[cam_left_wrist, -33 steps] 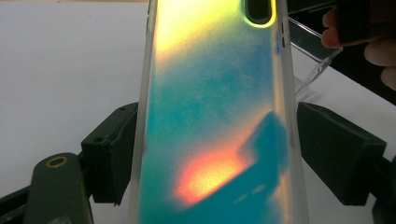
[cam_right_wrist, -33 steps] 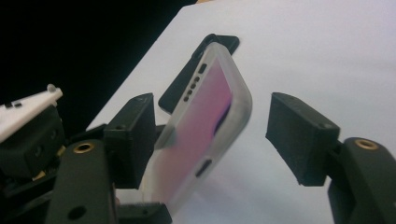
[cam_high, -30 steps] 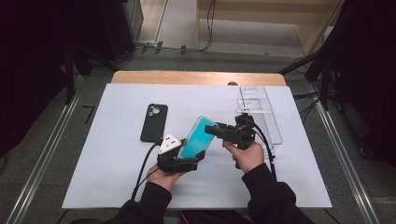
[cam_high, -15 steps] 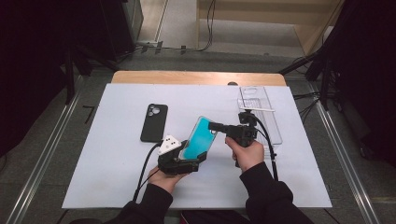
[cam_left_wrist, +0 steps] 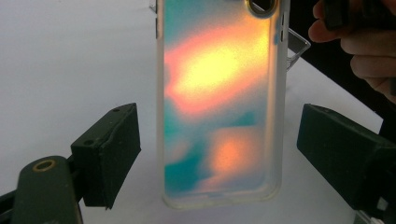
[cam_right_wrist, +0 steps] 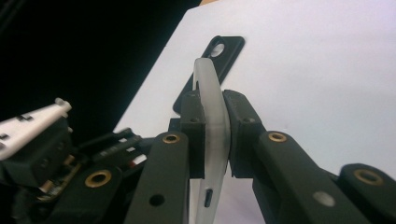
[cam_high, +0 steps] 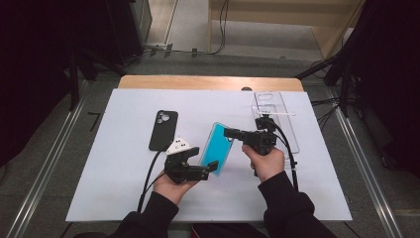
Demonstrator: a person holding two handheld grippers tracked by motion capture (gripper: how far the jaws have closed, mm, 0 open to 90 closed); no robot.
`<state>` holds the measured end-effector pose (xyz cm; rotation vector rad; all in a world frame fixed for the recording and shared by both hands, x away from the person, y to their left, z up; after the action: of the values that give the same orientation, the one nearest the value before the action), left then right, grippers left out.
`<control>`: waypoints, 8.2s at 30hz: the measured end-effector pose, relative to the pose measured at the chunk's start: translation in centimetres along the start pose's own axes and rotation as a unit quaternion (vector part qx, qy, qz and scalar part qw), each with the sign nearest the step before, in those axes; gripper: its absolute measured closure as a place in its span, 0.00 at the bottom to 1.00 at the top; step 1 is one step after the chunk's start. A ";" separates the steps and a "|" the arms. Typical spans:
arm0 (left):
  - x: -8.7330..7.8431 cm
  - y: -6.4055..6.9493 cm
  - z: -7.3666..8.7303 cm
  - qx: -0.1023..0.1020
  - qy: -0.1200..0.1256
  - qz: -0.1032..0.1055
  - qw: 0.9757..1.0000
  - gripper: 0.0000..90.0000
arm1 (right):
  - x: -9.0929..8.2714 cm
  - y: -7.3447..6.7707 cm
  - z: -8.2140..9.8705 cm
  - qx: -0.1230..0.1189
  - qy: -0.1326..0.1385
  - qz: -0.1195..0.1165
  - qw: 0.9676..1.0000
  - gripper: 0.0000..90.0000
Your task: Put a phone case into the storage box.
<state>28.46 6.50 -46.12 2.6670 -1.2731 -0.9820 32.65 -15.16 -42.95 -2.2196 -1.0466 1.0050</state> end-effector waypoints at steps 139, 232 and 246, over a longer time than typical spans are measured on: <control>-1.8 -0.3 -4.7 -0.026 -0.068 0.019 0.997 0.76 | 4.9 -4.5 5.5 -0.238 -0.013 0.104 0.966 0.19; -6.9 -7.0 4.4 0.021 -0.121 0.020 0.992 0.32 | -6.0 2.3 -3.5 -0.204 0.035 0.110 0.972 0.19; -7.5 -7.3 4.7 0.005 -0.114 0.009 0.993 0.32 | -6.3 4.7 -6.2 -0.193 0.074 0.149 0.967 0.19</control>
<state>27.41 17.83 -48.02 2.6053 -1.3399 -1.3126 36.82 -23.63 -39.78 -2.7891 -0.9199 0.7848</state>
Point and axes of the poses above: each handheld gripper's, and its own axes: x roughly forward along the jaws, z roughly out of its underside, y roughly to its right, the point moved 3 cm from there along x, roughly forward along the jaws, and after that the axes turned 3 degrees about -z, right-handed, at the moved point
